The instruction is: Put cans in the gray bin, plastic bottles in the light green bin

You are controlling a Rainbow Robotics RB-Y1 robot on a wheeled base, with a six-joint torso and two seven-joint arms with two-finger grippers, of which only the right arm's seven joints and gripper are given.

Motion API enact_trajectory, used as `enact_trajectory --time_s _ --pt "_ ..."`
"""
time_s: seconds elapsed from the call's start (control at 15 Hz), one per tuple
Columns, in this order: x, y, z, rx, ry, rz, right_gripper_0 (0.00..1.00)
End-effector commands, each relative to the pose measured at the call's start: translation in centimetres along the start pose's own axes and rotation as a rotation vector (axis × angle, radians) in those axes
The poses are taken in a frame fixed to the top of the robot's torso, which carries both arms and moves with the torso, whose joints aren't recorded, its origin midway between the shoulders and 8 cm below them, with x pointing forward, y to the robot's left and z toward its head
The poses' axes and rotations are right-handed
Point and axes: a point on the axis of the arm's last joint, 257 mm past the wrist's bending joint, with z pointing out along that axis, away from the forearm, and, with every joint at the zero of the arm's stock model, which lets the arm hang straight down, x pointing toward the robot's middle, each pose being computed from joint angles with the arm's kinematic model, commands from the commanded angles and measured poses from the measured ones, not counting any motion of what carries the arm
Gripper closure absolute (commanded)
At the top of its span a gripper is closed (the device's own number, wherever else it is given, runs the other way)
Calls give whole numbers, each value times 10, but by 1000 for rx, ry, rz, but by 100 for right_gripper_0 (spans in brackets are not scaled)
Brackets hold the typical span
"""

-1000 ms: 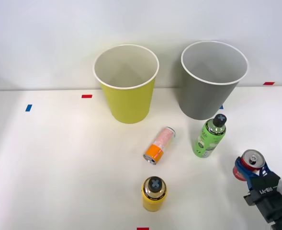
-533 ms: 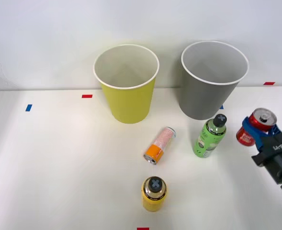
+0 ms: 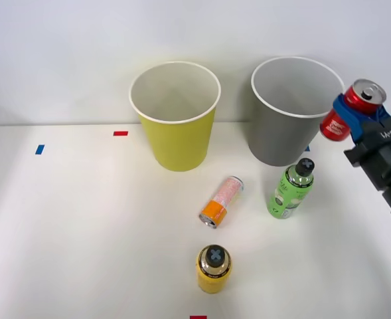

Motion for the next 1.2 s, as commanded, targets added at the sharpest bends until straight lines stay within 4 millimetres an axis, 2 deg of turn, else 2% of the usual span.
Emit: enact_trajectory --time_s 0.07,0.47,0.6,0.87,1.07,1.2 --pt "-18 16 42 -26 -1 49 100" --pt "-26 -16 101 0 -23 35 100" --pt "-18 -22 115 -6 8 12 100" --pt "6 -26 136 -14 69 -19 100" --pt "10 -29 152 -20 90 -48 100" --pt "12 -35 151 -11 101 -65 100"
